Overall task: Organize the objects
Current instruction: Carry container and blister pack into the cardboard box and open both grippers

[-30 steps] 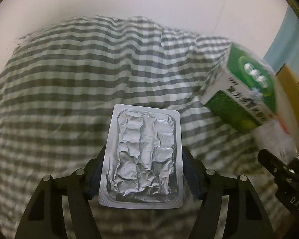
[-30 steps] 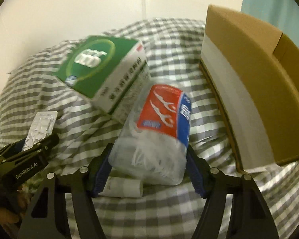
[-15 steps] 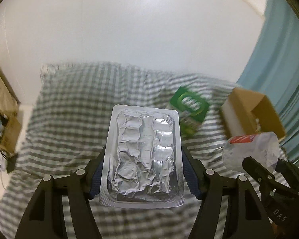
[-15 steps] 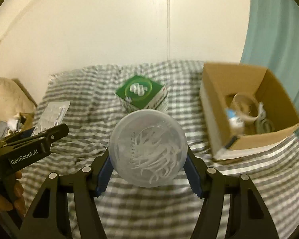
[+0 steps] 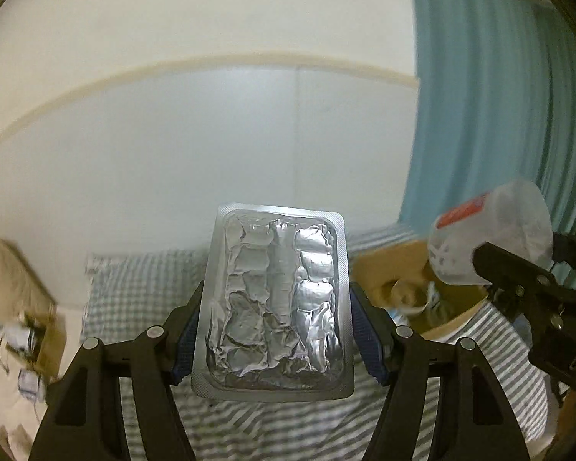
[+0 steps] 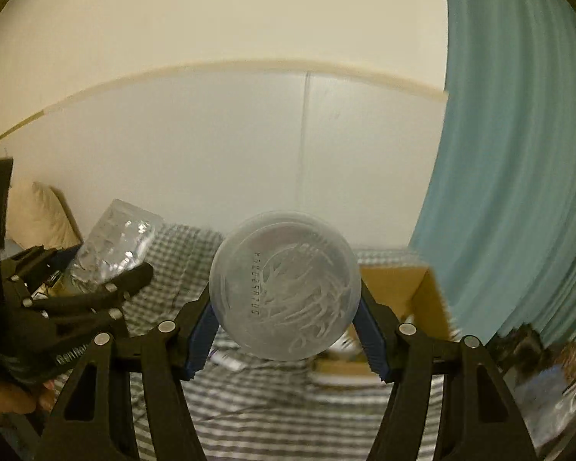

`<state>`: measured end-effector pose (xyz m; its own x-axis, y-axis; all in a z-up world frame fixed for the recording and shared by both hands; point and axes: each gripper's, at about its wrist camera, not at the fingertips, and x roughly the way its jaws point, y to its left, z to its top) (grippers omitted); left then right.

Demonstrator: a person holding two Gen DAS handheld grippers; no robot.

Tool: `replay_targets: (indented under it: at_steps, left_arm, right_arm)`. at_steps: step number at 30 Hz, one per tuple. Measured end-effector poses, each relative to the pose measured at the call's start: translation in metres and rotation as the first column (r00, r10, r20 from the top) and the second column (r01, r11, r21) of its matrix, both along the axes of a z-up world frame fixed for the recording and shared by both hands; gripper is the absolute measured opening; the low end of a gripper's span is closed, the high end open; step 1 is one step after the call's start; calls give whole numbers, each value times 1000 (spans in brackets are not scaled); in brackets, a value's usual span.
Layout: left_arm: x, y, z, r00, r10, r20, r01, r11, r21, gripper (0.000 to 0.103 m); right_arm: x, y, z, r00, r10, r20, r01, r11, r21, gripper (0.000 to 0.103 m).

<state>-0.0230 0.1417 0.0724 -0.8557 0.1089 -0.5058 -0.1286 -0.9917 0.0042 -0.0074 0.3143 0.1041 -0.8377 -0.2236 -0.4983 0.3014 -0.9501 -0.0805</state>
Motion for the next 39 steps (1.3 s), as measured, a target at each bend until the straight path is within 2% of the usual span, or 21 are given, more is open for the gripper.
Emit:
replay_targets:
  at_steps: [4, 8, 11, 16, 23, 27, 31, 34, 36, 39]
  left_arm:
    - [-15, 36, 2, 999, -51, -14, 51, 999, 0, 69]
    - [-43, 72, -17, 995, -94, 28, 95, 995, -14, 69]
    - [-64, 92, -38, 991, -116, 69, 117, 993, -12, 69]
    - [-90, 122, -76, 979, -154, 136, 156, 988, -9, 69]
    - [-127, 158, -124, 954, -191, 230, 196, 981, 1, 69]
    - [-139, 174, -147, 938, -210, 274, 214, 977, 14, 70]
    - [-144, 179, -161, 927, -222, 301, 223, 974, 34, 70]
    - [-148, 180, -161, 923, -228, 309, 227, 973, 40, 72]
    - [-149, 180, -161, 917, -238, 320, 240, 970, 32, 84]
    - [-148, 174, -152, 928, -217, 302, 232, 972, -17, 93]
  right_arm:
    - [-18, 21, 14, 1000, -15, -17, 16, 1000, 17, 64]
    - [-47, 44, 13, 999, -47, 2, 47, 999, 8, 64]
    - [-77, 63, -1, 996, -60, 62, 61, 998, -14, 64]
    - [-119, 85, -27, 986, -99, 136, 97, 995, 14, 63]
    - [-171, 110, -73, 954, -145, 263, 144, 989, 23, 63]
    - [-182, 125, -100, 926, -165, 339, 172, 985, 10, 63]
    - [-184, 129, -111, 909, -179, 377, 193, 981, 1, 64]
    - [-185, 139, -119, 900, -179, 397, 202, 979, -15, 64]
    - [-182, 145, -117, 900, -183, 395, 206, 978, -17, 64]
    - [-178, 151, -110, 912, -188, 363, 219, 975, -44, 77]
